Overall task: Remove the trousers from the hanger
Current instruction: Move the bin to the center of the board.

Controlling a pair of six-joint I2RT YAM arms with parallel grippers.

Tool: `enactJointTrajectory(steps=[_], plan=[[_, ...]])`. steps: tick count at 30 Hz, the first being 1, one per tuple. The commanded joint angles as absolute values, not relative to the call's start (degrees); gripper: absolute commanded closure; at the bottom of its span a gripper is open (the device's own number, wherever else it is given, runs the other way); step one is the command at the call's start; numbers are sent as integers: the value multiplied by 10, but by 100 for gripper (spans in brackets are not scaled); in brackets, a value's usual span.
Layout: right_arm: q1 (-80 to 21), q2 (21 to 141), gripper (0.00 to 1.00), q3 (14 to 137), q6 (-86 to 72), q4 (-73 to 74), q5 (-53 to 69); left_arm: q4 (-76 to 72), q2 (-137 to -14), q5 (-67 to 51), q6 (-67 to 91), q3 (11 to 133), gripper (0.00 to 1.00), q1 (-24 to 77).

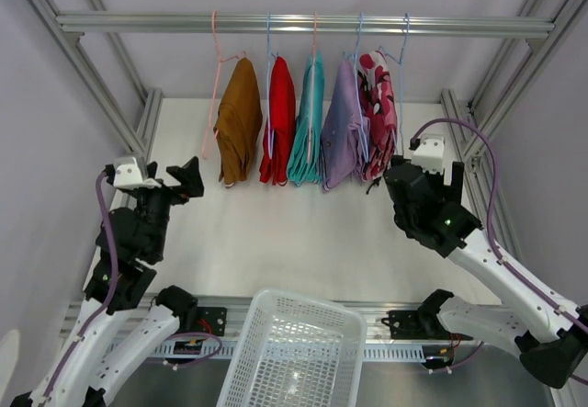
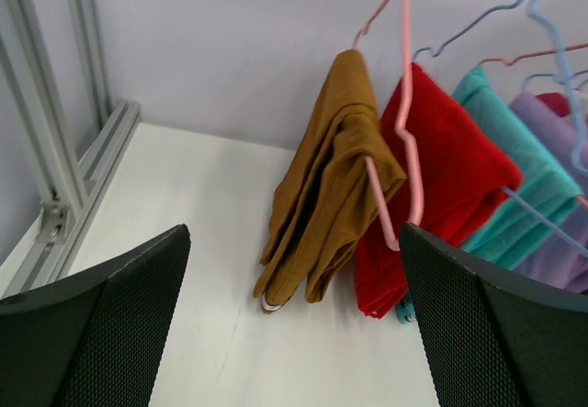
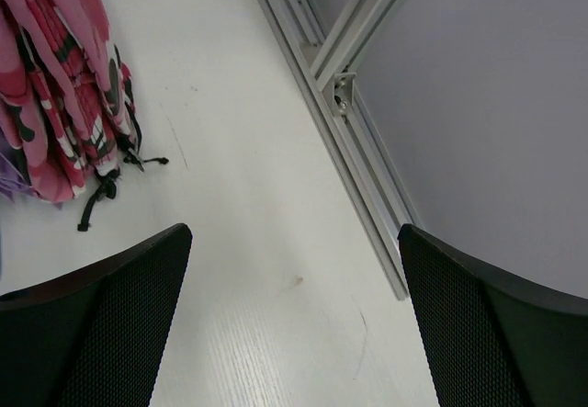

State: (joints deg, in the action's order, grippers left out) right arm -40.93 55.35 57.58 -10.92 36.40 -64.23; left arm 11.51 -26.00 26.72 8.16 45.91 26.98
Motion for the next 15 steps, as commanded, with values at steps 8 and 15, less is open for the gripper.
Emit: enactJointTrajectory(steps=[8, 15], plan=[[-348, 533, 1, 587, -149, 371, -526, 146, -300, 406, 203, 472, 1, 265], [-347, 498, 1, 619, -131, 414, -286, 122, -294, 335, 136, 465, 1, 262]])
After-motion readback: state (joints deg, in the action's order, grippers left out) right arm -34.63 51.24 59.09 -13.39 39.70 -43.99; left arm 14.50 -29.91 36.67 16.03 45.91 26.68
